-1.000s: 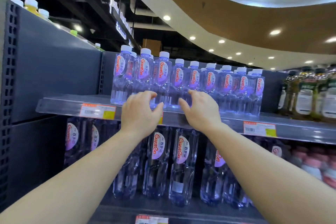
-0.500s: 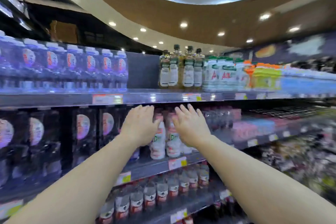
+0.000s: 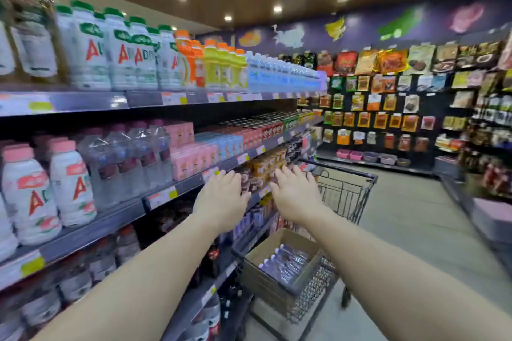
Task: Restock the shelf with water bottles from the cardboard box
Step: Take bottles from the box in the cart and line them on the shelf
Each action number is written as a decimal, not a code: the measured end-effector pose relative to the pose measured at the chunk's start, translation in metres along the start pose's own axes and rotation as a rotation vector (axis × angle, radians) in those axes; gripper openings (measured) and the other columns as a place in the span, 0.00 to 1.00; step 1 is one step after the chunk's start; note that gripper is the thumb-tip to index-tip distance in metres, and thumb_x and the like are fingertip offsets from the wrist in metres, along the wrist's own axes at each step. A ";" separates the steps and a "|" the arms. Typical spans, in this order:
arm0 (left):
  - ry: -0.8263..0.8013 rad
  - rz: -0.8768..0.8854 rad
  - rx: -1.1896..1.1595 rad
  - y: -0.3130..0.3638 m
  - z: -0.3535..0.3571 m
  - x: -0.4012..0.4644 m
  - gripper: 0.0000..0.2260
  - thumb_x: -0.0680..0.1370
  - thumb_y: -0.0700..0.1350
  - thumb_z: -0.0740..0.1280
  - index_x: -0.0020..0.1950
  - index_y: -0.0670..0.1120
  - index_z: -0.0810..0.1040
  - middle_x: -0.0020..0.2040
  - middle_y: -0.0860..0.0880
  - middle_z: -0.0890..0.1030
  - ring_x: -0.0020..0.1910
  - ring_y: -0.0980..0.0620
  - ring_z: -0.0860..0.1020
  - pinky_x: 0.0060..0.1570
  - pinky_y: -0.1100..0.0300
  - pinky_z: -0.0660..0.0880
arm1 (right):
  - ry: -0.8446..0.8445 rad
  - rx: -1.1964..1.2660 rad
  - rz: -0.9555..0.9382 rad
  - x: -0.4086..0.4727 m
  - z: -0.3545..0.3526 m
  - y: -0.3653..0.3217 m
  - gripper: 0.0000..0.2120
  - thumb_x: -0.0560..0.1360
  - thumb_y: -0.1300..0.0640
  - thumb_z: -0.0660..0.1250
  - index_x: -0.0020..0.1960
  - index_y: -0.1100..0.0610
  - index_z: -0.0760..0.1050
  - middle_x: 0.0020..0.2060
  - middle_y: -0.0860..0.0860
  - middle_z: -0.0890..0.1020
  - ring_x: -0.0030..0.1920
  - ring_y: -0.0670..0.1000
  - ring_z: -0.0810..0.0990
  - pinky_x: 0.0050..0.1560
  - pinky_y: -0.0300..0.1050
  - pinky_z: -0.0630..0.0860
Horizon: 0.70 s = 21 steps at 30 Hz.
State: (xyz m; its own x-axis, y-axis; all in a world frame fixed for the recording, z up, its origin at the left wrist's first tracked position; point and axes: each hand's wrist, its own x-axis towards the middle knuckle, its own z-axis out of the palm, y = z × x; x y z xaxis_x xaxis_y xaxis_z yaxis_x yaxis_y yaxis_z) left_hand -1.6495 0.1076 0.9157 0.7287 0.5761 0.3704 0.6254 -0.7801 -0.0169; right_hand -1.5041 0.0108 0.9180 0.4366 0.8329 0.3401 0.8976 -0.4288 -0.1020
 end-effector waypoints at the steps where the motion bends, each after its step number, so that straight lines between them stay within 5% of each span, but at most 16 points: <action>1: -0.024 0.011 -0.002 0.005 0.015 0.016 0.27 0.84 0.56 0.52 0.78 0.41 0.59 0.78 0.44 0.62 0.77 0.44 0.58 0.76 0.50 0.55 | -0.003 -0.008 0.017 0.011 0.011 0.013 0.25 0.83 0.46 0.45 0.77 0.55 0.56 0.78 0.51 0.58 0.78 0.55 0.51 0.76 0.59 0.50; 10: -0.098 0.110 -0.084 0.011 0.146 0.199 0.26 0.83 0.57 0.52 0.75 0.42 0.64 0.73 0.44 0.69 0.73 0.44 0.64 0.72 0.50 0.62 | -0.088 -0.060 0.162 0.139 0.110 0.106 0.24 0.82 0.45 0.47 0.74 0.54 0.61 0.76 0.51 0.62 0.77 0.54 0.54 0.75 0.60 0.51; 16: -0.188 0.119 -0.145 0.017 0.213 0.284 0.26 0.83 0.57 0.54 0.75 0.41 0.63 0.77 0.41 0.64 0.75 0.42 0.62 0.74 0.49 0.60 | -0.177 -0.082 0.251 0.206 0.158 0.161 0.25 0.82 0.44 0.49 0.75 0.54 0.60 0.75 0.51 0.63 0.77 0.55 0.55 0.75 0.59 0.53; 21: -0.251 0.056 -0.133 0.008 0.282 0.333 0.26 0.82 0.57 0.56 0.72 0.41 0.66 0.72 0.42 0.70 0.71 0.42 0.66 0.71 0.48 0.63 | -0.228 -0.012 0.200 0.273 0.227 0.202 0.23 0.82 0.45 0.52 0.73 0.55 0.62 0.73 0.52 0.67 0.76 0.56 0.59 0.74 0.59 0.55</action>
State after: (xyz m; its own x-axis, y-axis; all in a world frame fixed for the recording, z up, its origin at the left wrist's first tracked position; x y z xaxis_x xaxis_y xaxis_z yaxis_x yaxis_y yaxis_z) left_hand -1.3231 0.3624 0.7766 0.8178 0.5605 0.1305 0.5521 -0.8281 0.0969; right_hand -1.1895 0.2307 0.7778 0.6078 0.7883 0.0953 0.7925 -0.5949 -0.1340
